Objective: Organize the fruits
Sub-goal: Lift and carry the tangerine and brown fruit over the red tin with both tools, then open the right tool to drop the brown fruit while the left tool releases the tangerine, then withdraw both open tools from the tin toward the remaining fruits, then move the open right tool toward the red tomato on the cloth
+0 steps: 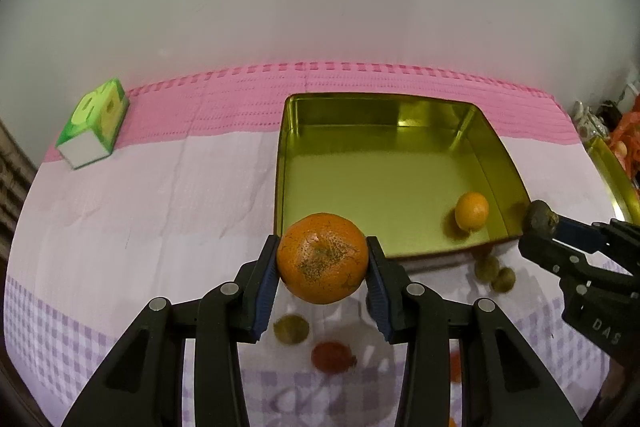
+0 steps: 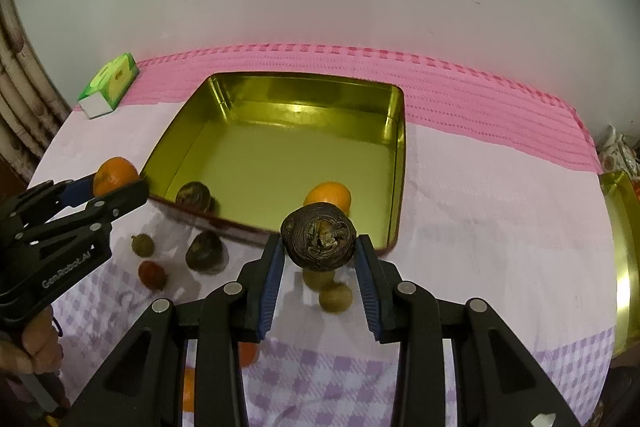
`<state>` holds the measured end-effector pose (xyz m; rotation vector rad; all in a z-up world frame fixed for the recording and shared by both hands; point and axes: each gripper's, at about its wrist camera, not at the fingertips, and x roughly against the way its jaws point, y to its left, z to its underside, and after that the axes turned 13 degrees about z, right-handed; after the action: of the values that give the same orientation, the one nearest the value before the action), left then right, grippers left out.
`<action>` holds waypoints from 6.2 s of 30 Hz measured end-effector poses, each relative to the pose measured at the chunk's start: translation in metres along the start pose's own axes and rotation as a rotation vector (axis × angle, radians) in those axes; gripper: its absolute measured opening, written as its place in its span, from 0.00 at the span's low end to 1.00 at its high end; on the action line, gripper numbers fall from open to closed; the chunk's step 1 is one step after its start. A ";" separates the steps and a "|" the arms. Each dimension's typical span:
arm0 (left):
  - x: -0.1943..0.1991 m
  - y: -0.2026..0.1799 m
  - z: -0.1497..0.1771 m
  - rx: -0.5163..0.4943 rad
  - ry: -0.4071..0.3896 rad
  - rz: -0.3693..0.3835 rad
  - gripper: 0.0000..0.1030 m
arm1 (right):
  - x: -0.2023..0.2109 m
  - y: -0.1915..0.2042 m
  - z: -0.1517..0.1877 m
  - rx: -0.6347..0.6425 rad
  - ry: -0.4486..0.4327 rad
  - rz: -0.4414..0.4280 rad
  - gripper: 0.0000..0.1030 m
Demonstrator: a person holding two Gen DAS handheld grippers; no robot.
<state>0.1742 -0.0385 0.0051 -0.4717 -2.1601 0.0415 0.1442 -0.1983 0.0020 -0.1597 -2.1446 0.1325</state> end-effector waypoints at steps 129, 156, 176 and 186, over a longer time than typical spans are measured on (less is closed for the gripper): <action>0.042 0.014 0.139 0.055 0.126 -0.064 0.49 | 0.032 0.015 0.111 0.024 0.043 0.001 0.45; 0.037 0.011 0.145 0.067 0.144 -0.028 0.49 | 0.014 0.025 0.108 0.049 0.060 -0.016 0.45; 0.038 -0.003 0.146 0.033 0.144 -0.023 0.49 | 0.020 0.018 0.113 0.031 0.050 -0.026 0.45; 0.035 0.011 0.145 0.066 0.145 -0.038 0.49 | 0.010 0.030 0.111 0.066 0.065 -0.042 0.45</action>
<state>0.0454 0.0045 -0.0567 -0.3842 -2.0182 0.0556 0.0476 -0.1706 -0.0556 -0.0791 -2.0742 0.1713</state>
